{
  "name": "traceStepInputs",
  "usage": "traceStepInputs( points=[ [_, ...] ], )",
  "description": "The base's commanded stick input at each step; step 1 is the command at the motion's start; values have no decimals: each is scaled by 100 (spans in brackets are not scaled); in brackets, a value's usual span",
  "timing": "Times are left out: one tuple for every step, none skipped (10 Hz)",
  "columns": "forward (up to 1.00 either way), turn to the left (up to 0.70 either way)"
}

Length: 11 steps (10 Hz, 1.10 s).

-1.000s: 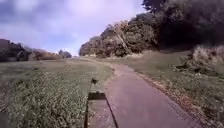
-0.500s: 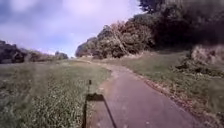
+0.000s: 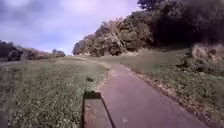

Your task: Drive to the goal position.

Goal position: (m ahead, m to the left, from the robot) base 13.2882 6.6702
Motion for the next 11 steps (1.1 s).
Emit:
traceStepInputs(
  points=[
    [68,-14],
    [68,-14],
    [69,-14],
    [70,-7],
    [70,-3],
    [70,0],
    [70,0],
    [70,0],
    [70,0],
    [70,0],
    [70,0]
  ],
)
